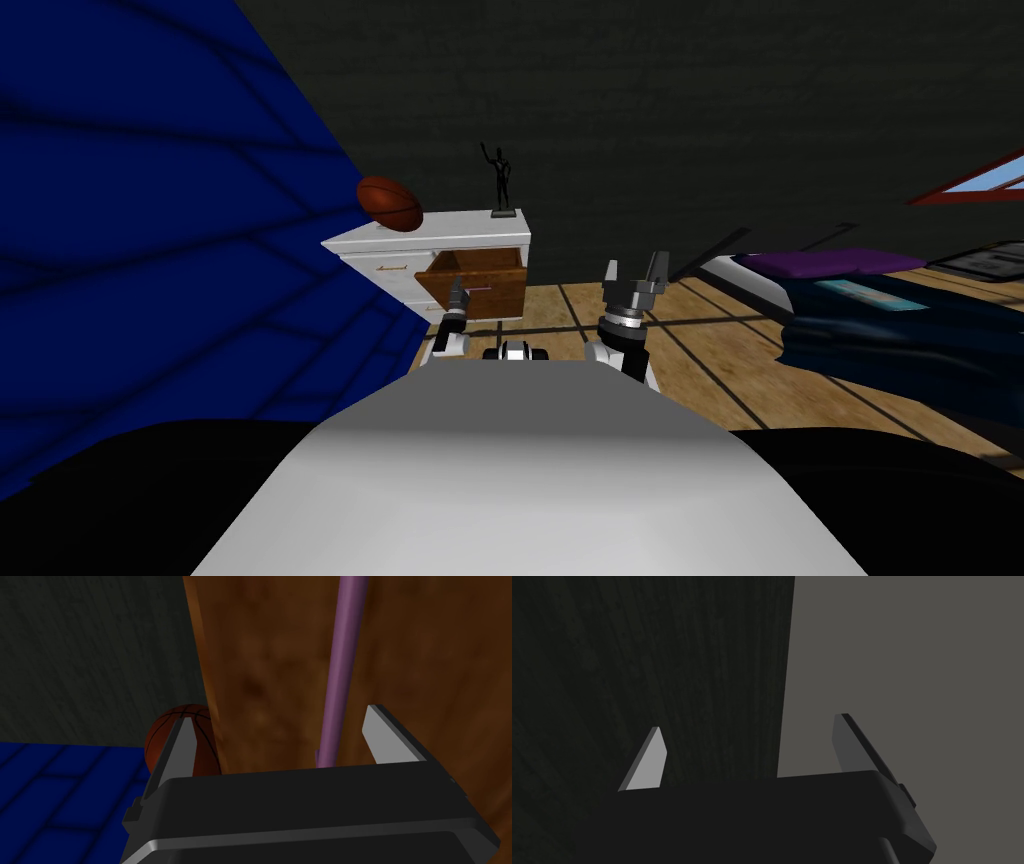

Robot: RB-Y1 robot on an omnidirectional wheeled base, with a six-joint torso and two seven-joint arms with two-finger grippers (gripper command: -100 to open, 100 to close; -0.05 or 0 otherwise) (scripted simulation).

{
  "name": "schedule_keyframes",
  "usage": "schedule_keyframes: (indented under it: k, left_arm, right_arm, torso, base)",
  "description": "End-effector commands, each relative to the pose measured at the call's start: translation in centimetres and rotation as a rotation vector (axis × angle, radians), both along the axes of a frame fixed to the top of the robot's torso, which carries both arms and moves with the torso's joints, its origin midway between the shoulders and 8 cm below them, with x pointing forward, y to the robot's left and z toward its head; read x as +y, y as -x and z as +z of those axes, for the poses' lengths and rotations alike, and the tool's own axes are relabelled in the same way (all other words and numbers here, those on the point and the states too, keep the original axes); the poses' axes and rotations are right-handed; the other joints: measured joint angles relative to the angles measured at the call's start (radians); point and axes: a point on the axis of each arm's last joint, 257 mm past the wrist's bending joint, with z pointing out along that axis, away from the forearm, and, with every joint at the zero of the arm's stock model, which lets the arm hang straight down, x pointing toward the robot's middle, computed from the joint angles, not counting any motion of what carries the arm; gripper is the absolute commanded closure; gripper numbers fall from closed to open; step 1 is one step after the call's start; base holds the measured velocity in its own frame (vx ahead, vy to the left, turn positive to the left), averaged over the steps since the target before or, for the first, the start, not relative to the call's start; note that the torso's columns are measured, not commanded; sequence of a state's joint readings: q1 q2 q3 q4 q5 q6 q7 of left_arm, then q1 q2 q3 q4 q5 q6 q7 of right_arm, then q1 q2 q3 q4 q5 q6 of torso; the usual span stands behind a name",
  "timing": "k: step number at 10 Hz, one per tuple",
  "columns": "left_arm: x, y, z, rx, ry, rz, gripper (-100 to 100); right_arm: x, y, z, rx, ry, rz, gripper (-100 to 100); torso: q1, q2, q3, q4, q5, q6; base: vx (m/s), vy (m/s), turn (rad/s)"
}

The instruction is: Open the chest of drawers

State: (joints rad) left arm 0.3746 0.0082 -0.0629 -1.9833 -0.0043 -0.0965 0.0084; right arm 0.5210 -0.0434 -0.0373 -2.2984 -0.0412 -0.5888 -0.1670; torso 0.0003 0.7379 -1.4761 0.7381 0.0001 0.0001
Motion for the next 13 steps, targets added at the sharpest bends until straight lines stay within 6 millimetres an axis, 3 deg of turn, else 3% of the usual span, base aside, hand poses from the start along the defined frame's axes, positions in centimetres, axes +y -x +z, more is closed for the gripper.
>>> schedule_keyframes:
  k: [1, 5, 7, 8, 13]
  left_arm:
    - [0.1, 0.6, 1.4, 0.001, 0.001, 0.003, -100]
    - [0.2, 1.3, 3.1, 0.001, 0.002, 0.007, -100]
    - [0.3, 1.1, 2.5, 0.013, 0.003, 0.007, -100]
    - [0.3, 1.2, 2.4, 0.016, 0.003, 0.007, 0]
    - [0.3, 1.2, 2.1, 0.024, 0.004, 0.008, 0]
  right_arm:
    - [0.0, 0.0, 0.0, 0.000, 0.000, 0.000, 0]
    - [0.0, 0.0, 0.0, 0.000, 0.000, 0.000, 0]
    - [0.0, 0.0, 0.0, 0.000, 0.000, 0.000, 0]
    - [0.0, 0.0, 0.0, 0.000, 0.000, 0.000, 0]
    - [0.0, 0.0, 0.0, 0.000, 0.000, 0.000, 0]
  torso:
    - [0.000, 0.001, 0.001, 0.000, 0.000, 0.000]
    - [0.000, 0.000, 0.000, 0.001, 0.000, 0.000]
    - [-0.002, 0.004, 0.002, 0.004, -0.002, -0.001]
    - [-0.001, 0.004, 0.002, 0.003, -0.001, 0.000]
    - [-0.001, 0.000, 0.000, 0.000, 0.000, 0.000]
  base:
    - [0.019, 0.001, -0.015]
    - [0.009, 0.001, -0.010]
    - [0.009, 0.000, -0.004]
    - [0.000, 0.000, 0.000]
    - [0.000, 0.000, 0.000]
